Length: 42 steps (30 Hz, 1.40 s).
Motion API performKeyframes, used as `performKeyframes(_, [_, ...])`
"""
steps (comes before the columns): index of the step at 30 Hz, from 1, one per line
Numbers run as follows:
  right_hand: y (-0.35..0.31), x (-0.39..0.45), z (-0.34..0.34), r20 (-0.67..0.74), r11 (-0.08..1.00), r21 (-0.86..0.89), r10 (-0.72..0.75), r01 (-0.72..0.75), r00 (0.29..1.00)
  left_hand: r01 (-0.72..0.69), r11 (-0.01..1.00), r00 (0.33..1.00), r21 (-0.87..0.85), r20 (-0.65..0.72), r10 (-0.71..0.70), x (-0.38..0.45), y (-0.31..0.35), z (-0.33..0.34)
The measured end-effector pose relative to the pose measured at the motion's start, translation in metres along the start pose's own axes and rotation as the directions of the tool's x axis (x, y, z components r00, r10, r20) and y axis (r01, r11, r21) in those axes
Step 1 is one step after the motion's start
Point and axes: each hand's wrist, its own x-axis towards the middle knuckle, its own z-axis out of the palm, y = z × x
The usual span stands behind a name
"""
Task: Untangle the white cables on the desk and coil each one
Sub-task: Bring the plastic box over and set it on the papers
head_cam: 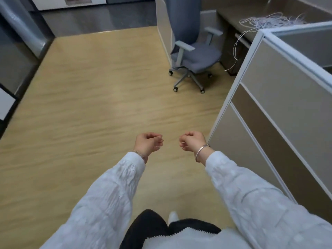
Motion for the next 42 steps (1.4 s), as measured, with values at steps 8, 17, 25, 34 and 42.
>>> performKeyframes(8, [-0.099,0.164,0.012,-0.052,0.999,0.05,0.021,-0.019,0.998,-0.007,0.999,0.998,0.034,0.064,0.005,0.179,0.094,0.032])
performKeyframes(17, [-0.242,0.363,0.009,-0.256,0.986,0.167,0.03,0.013,0.966,-0.088,0.978,0.965,0.192,0.26,0.036,0.414,0.243,0.093])
performKeyframes(25, [-0.335,0.492,-0.031,-0.375,0.951,0.304,0.067,0.054,0.925,-0.135,0.957,0.907,0.256,0.421,0.016,0.558,0.341,0.188])
performKeyframes(34, [-0.423,0.648,-0.142,-0.507,0.936,0.338,0.091,0.1,0.857,-0.161,0.948,0.845,0.275,0.535,-0.012,0.708,0.415,0.352])
performKeyframes(42, [-0.508,0.769,-0.272,-0.61,0.936,0.325,0.1,0.134,0.786,-0.191,0.946,0.789,0.262,0.614,-0.011,0.814,0.498,0.511])
